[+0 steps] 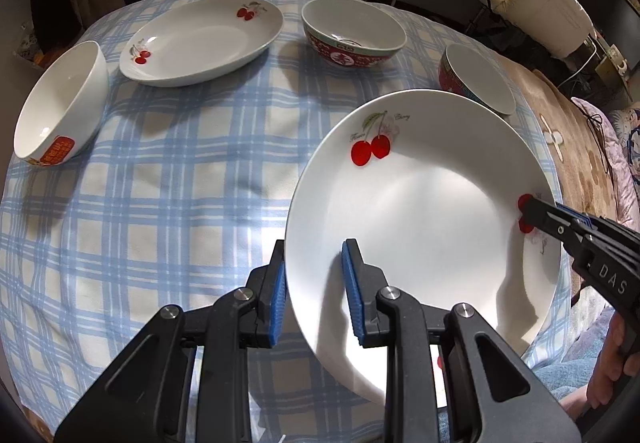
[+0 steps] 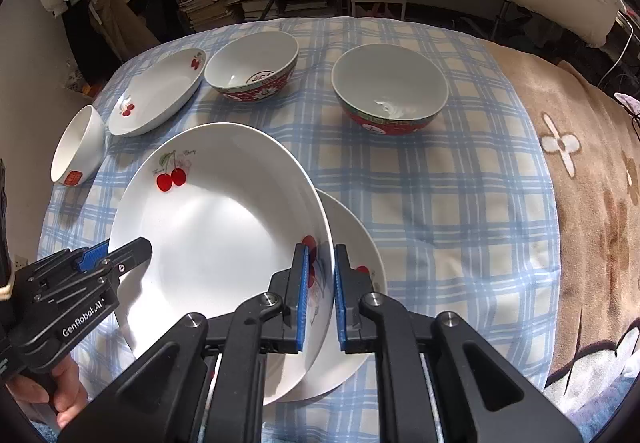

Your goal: Organize plates and bowls

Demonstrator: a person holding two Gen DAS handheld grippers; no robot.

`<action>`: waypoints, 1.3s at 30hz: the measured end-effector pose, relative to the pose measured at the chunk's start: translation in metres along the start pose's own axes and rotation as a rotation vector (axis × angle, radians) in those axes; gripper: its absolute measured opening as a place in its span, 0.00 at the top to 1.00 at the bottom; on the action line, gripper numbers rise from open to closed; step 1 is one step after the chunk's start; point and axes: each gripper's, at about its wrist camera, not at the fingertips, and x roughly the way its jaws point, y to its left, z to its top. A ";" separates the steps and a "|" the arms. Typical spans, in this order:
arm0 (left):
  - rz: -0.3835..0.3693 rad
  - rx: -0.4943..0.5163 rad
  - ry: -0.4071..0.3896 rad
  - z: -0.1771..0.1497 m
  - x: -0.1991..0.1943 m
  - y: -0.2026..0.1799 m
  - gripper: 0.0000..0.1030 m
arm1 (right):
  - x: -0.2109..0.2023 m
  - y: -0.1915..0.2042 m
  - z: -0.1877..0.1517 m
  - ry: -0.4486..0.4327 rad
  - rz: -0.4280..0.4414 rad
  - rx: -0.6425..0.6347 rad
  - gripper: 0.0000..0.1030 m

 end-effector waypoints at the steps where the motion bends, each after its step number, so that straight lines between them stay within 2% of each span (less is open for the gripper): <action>1: 0.001 0.005 0.006 -0.001 0.003 -0.002 0.75 | 0.002 -0.002 0.000 0.005 -0.005 0.002 0.87; 6: 0.021 0.015 0.040 -0.009 0.016 -0.007 0.75 | 0.018 -0.005 -0.004 0.056 -0.035 -0.003 0.87; 13: 0.049 0.046 0.041 -0.012 0.019 -0.015 0.75 | 0.032 -0.005 -0.005 0.098 -0.073 -0.012 0.84; 19: 0.053 0.062 0.073 -0.017 0.031 -0.018 0.75 | 0.039 -0.003 -0.007 0.121 -0.108 -0.017 0.83; 26: 0.053 0.067 0.054 -0.018 0.031 -0.018 0.75 | 0.043 -0.002 -0.009 0.139 -0.114 -0.015 0.82; 29: 0.091 0.097 0.027 -0.021 0.029 -0.022 0.75 | 0.044 -0.001 -0.008 0.140 -0.122 -0.006 0.81; 39: 0.100 0.097 0.021 -0.021 0.022 -0.021 0.74 | 0.044 -0.001 -0.010 0.152 -0.139 0.028 0.76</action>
